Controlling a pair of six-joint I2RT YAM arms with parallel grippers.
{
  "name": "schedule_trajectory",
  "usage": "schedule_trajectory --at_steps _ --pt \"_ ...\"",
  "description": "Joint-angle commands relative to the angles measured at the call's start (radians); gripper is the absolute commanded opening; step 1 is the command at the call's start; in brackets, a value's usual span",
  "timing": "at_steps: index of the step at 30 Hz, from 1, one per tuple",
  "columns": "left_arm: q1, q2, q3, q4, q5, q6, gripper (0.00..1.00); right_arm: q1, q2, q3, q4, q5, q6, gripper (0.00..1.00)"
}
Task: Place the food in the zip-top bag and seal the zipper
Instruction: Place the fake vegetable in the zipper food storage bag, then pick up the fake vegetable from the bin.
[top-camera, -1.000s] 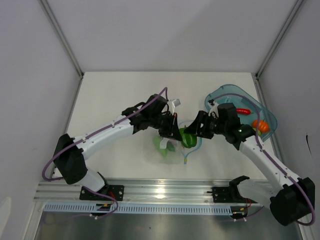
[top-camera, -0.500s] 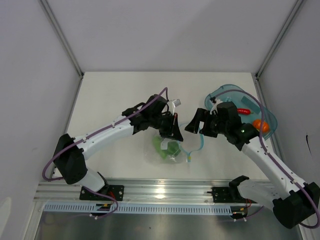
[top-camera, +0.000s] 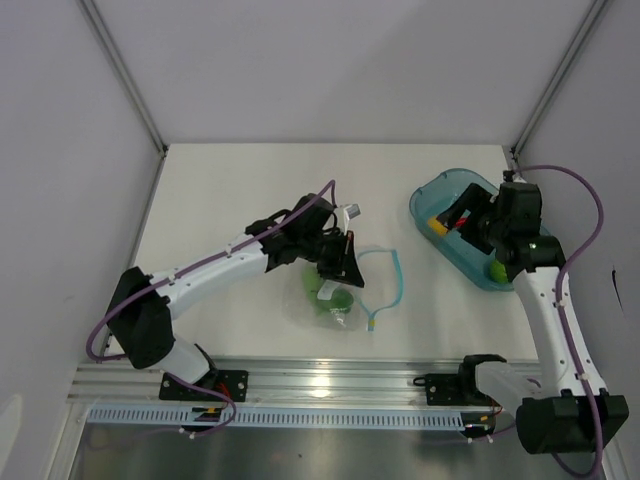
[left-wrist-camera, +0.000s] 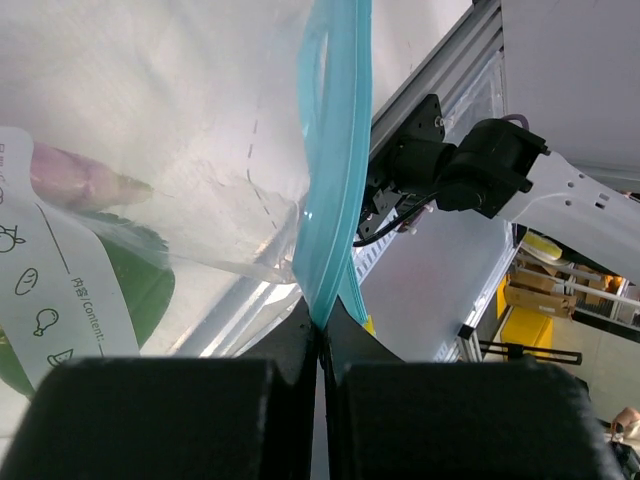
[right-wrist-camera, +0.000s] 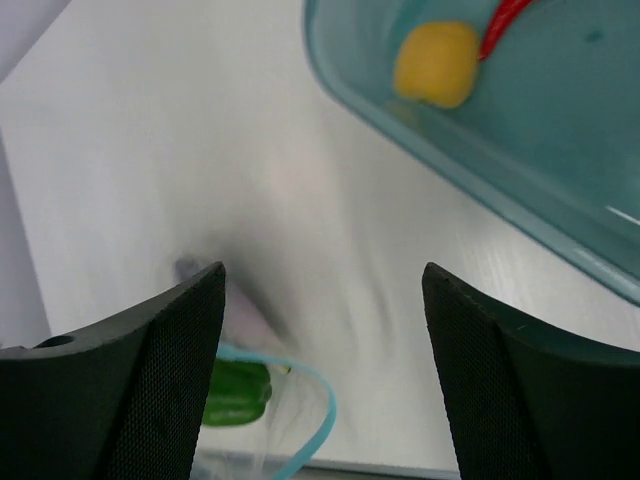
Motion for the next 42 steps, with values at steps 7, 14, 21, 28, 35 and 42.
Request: schedule_trajectory --at_steps 7,14,21,28,35,42 --pt "-0.003 -0.078 -0.051 0.054 0.030 -0.010 0.01 -0.113 0.266 0.115 0.127 0.450 0.270 0.80" --pt "-0.003 -0.106 -0.089 0.043 0.025 0.001 0.00 -0.130 0.527 0.172 0.207 0.607 0.433 0.80" --pt "-0.003 -0.097 -0.092 0.059 0.030 -0.005 0.01 -0.135 0.714 0.221 0.221 0.722 0.568 0.77" --pt "-0.003 -0.071 -0.086 0.066 0.048 -0.002 0.00 -0.136 0.877 0.293 0.232 0.744 0.636 0.76" --pt "-0.003 -0.060 -0.102 0.083 0.059 0.002 0.01 -0.135 0.978 0.336 0.235 0.750 0.639 0.75" --pt "-0.003 -0.052 -0.109 0.091 0.068 0.005 0.00 -0.133 1.038 0.402 0.146 0.784 0.653 0.74"
